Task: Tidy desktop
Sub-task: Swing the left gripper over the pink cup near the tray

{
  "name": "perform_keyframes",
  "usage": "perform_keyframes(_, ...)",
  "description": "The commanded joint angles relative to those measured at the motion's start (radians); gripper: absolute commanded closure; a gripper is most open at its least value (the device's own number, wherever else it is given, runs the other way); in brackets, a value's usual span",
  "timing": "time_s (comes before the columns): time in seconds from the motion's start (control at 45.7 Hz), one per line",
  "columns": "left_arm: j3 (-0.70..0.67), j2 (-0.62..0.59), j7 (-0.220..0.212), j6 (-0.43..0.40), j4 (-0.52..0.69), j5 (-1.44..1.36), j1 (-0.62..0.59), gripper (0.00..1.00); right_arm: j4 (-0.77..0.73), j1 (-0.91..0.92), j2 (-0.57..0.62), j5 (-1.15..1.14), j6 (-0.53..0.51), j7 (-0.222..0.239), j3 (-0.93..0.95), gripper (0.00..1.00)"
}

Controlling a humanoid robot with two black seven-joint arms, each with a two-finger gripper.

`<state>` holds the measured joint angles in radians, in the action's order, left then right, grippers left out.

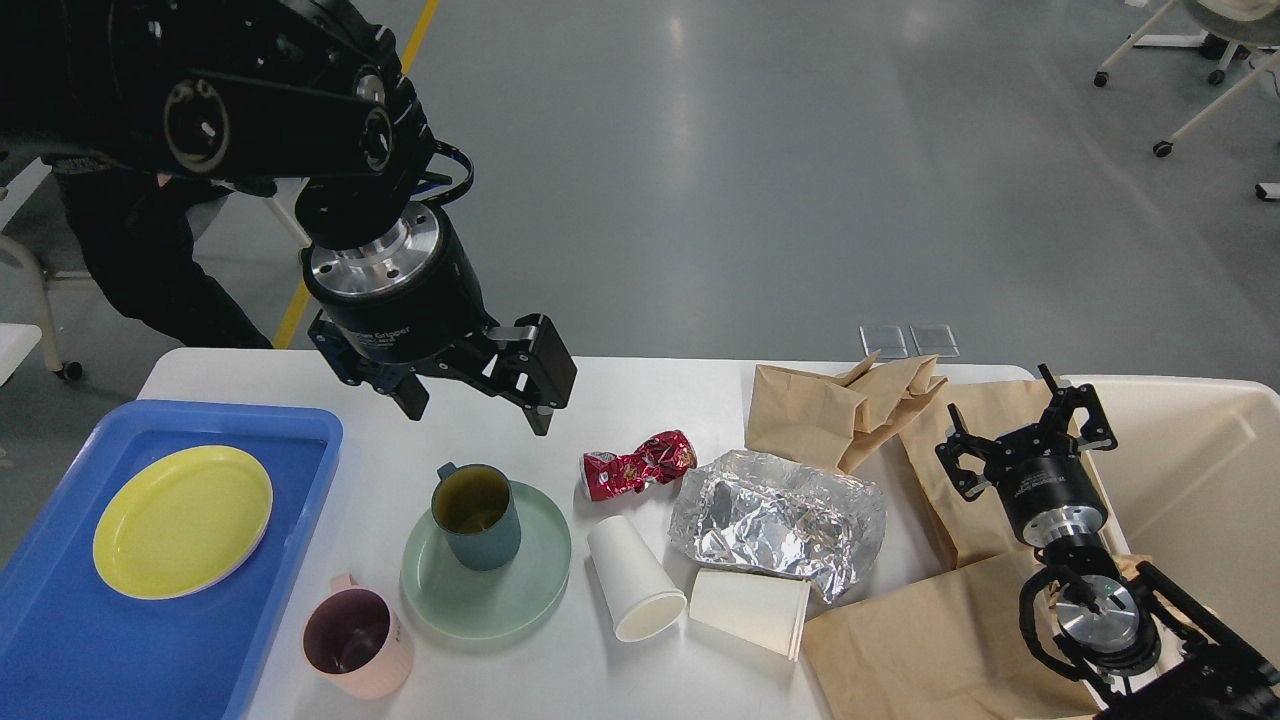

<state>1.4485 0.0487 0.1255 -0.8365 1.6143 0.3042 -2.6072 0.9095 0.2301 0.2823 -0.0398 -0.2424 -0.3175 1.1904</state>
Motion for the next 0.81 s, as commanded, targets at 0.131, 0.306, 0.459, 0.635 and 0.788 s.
perform_keyframes(0.131, 0.073, 0.014, 0.06, -0.087, 0.139, 0.026, -0.143, 0.01, 0.0, 0.0, 0.0, 0.0, 0.0, 0.0, 0.0, 0.0)
perform_keyframes(0.306, 0.081, -0.012, 0.057, -0.107, 0.107, 0.023, -0.139, 0.01, 0.0, 0.0, 0.0, 0.0, 0.0, 0.0, 0.0, 0.0)
perform_keyframes(0.459, 0.125, -0.096, 0.071, -0.092, 0.107, 0.024, -0.139, 0.01, 0.0, 0.0, 0.0, 0.0, 0.0, 0.0, 0.0, 0.0)
perform_keyframes(0.635, 0.158, -0.128, 0.056, -0.113, 0.107, 0.023, -0.106, 0.01, 0.0, 0.0, 0.0, 0.0, 0.0, 0.0, 0.0, 0.0)
perform_keyframes(0.788, 0.142, -0.128, 0.025, -0.109, 0.105, 0.003, 0.033, 0.01, 0.0, 0.0, 0.0, 0.0, 0.0, 0.0, 0.0, 0.0)
